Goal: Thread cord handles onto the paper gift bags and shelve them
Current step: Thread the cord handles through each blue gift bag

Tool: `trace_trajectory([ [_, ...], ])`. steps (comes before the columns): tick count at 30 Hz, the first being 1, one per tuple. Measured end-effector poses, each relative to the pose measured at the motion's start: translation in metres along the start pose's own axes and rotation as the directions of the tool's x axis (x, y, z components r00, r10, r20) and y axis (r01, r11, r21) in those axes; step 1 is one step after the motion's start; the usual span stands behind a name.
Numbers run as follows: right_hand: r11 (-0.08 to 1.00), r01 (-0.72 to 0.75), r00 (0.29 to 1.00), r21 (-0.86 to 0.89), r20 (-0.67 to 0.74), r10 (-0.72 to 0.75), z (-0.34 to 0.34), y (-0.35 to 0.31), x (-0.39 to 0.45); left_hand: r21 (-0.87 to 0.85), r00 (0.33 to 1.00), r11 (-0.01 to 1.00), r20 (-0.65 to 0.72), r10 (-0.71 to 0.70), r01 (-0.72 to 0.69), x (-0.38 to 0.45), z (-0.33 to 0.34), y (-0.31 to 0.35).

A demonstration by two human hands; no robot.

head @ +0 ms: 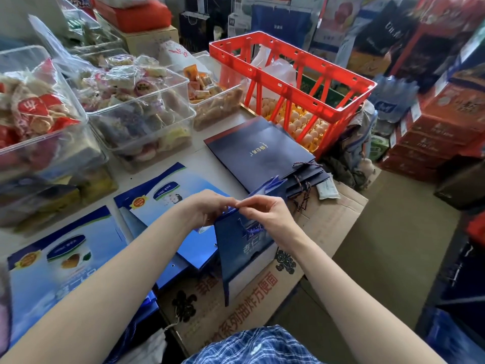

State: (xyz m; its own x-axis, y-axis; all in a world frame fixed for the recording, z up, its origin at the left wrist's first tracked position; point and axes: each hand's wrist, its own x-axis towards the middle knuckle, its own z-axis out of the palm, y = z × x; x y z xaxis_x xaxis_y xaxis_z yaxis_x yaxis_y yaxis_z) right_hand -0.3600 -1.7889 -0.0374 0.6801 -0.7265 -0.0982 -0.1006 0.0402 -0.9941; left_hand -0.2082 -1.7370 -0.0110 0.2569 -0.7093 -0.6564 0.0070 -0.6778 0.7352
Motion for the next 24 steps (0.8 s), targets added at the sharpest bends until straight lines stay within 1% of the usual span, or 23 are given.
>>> trace_trajectory([
  [2, 0.999, -0.036, 0.998, -0.023, -0.055, 0.034, -0.004, 0.003, 0.001, 0.015, 0.996, 0.996, -0.011, 0.087, -0.087, 0.002, 0.001, -0.005],
  [3, 0.998, -0.056, 0.996, -0.040, -0.077, 0.053, -0.005, 0.006, 0.002, 0.075, 0.988, 0.986, -0.033, 0.152, -0.149, 0.003, 0.001, -0.008],
  [4, 0.996, -0.063, 0.994, -0.070, -0.091, 0.056, -0.005, 0.008, 0.004, 0.180, 0.971, 0.961, -0.073, 0.226, -0.210, 0.005, 0.002, -0.011],
  [6, 0.979, -0.030, 0.993, -0.201, -0.121, 0.005, -0.002, 0.010, 0.008, 0.443, 0.904, 0.849, -0.166, 0.394, -0.289, 0.007, 0.004, -0.016],
  [7, 0.961, 0.000, 0.991, -0.276, -0.131, -0.038, 0.001, 0.010, 0.011, 0.524, 0.867, 0.794, -0.189, 0.460, -0.307, 0.006, 0.005, -0.017],
  [8, 0.944, 0.031, 0.988, -0.328, -0.132, -0.078, 0.004, 0.009, 0.013, 0.560, 0.843, 0.763, -0.197, 0.500, -0.322, 0.005, 0.006, -0.018],
  [11, 0.926, 0.082, 0.981, -0.369, -0.134, -0.140, 0.010, 0.004, 0.017, 0.587, 0.786, 0.707, -0.182, 0.591, -0.395, 0.005, 0.005, -0.022],
  [12, 0.928, 0.082, 0.980, -0.362, -0.139, -0.141, 0.012, 0.004, 0.018, 0.585, 0.765, 0.691, -0.175, 0.619, -0.426, 0.005, 0.003, -0.023],
  [14, 0.953, 0.043, 0.981, -0.301, -0.168, -0.097, 0.014, 0.006, 0.019, 0.574, 0.736, 0.671, -0.164, 0.656, -0.470, 0.005, 0.002, -0.025],
  [17, 0.987, -0.016, 0.973, -0.157, -0.230, -0.021, 0.016, 0.010, 0.018, 0.562, 0.726, 0.661, -0.148, 0.672, -0.497, 0.007, 0.000, -0.027],
  [19, 0.994, -0.031, 0.969, -0.107, -0.246, 0.004, 0.016, 0.010, 0.017, 0.553, 0.720, 0.647, -0.118, 0.684, -0.524, 0.007, -0.001, -0.028],
  [22, 0.991, -0.066, 0.974, -0.120, -0.225, 0.038, 0.016, 0.010, 0.018, 0.531, 0.701, 0.620, -0.066, 0.710, -0.578, 0.008, -0.005, -0.028],
  [24, 0.980, -0.072, 0.979, -0.183, -0.200, 0.035, 0.015, 0.009, 0.019, 0.523, 0.689, 0.603, -0.040, 0.723, -0.602, 0.008, -0.006, -0.027],
])
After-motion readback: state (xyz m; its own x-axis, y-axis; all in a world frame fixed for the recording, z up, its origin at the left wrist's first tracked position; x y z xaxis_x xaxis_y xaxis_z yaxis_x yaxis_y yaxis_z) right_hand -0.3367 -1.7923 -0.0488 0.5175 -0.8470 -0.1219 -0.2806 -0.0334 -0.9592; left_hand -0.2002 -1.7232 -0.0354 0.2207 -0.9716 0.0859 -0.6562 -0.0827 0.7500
